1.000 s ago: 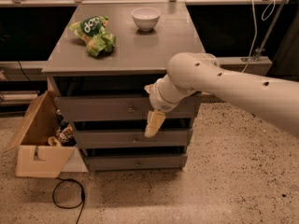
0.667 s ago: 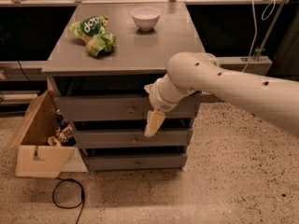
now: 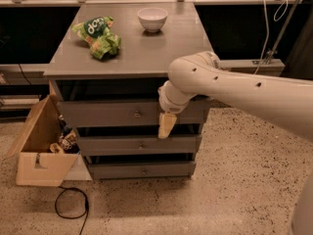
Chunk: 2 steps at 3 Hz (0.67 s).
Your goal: Open top drawer
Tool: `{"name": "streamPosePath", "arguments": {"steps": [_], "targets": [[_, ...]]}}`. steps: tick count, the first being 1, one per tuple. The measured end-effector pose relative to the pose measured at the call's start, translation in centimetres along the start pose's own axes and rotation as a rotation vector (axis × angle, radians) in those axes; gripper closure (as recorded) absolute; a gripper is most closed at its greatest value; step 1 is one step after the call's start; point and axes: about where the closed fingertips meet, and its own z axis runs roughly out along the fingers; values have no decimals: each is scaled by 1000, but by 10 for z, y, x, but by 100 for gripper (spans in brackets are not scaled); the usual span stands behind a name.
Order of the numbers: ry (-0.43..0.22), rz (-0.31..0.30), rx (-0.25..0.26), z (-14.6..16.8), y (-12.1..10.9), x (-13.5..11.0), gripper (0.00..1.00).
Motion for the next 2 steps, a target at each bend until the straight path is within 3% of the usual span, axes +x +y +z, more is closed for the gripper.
{"name": "streamPosePath", "arguments": {"steps": [2], "targets": [[144, 36, 30, 33, -40, 48, 0]]}}
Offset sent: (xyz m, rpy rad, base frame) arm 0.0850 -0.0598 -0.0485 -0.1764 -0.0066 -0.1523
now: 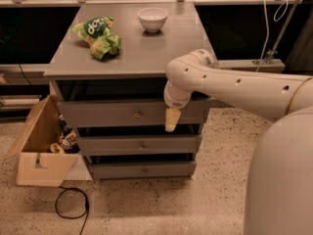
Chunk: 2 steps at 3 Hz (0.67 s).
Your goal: Open top drawer
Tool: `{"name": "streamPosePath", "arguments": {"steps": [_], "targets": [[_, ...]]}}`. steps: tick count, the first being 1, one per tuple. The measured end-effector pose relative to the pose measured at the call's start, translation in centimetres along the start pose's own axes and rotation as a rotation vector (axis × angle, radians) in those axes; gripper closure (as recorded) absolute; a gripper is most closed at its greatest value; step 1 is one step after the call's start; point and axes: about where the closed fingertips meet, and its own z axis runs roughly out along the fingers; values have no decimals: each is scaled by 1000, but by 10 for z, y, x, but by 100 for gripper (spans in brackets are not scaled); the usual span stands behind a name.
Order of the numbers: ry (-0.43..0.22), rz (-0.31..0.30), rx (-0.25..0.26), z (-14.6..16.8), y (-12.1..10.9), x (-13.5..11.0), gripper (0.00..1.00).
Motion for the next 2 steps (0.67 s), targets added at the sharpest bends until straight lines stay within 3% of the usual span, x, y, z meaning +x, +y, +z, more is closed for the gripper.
{"name": "streamPosePath", "arguments": {"steps": [1, 2], "targets": [[39, 37, -35, 24, -7, 22, 0], [60, 66, -56, 38, -6, 38, 26]]}}
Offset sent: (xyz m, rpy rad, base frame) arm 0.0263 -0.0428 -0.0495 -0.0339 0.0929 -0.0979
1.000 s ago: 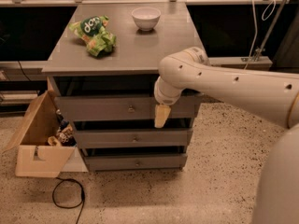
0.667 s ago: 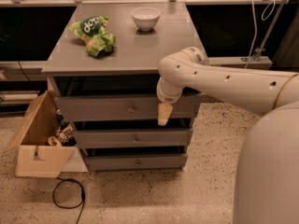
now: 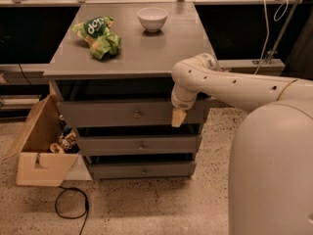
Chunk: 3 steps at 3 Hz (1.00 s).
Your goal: Open top drawer
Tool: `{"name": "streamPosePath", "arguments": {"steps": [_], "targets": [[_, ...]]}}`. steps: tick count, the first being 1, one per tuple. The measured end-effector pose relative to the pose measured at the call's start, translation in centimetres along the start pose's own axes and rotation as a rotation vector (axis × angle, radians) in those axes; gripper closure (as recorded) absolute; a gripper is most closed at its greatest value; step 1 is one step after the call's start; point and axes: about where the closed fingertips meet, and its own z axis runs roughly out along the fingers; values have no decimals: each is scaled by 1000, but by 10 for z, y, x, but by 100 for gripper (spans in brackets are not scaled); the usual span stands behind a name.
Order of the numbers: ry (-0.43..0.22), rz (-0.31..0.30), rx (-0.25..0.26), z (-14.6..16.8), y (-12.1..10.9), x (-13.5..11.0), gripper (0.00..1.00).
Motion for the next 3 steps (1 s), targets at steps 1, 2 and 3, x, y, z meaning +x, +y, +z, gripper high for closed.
{"name": "streamPosePath", "arguments": {"steps": [1, 2, 3], "targets": [[35, 18, 6, -11, 11, 9, 50], [56, 20, 10, -24, 16, 11, 81], [56, 20, 10, -26, 16, 10, 100]]}}
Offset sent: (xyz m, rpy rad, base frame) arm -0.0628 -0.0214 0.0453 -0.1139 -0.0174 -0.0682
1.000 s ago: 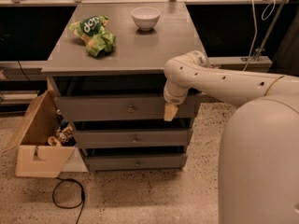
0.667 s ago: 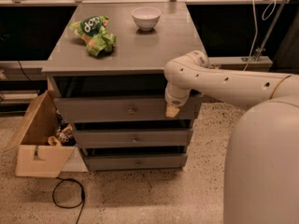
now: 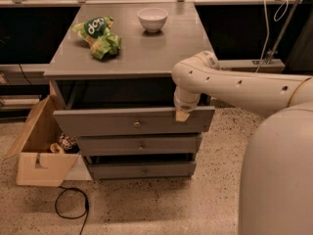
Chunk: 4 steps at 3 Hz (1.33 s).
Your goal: Open top drawer
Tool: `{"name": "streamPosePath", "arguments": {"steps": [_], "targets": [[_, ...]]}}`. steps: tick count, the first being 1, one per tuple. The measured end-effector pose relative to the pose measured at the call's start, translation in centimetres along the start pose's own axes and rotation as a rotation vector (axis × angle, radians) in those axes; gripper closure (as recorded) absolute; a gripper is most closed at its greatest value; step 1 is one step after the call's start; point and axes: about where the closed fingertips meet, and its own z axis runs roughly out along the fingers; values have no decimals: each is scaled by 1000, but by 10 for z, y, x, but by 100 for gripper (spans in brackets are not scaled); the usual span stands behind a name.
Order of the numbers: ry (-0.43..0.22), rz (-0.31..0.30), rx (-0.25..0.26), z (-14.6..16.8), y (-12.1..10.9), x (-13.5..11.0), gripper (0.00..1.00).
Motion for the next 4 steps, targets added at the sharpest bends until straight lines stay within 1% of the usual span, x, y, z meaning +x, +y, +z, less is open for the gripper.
{"name": "streamPosePath", "arguments": {"steps": [1, 2, 3, 4], "targets": [[0, 0, 0, 0, 0, 0, 0], [0, 0, 0, 0, 0, 0, 0], [-3, -20, -16, 0, 2, 0, 0], [-50, -125, -136, -7, 18, 0, 0]]}}
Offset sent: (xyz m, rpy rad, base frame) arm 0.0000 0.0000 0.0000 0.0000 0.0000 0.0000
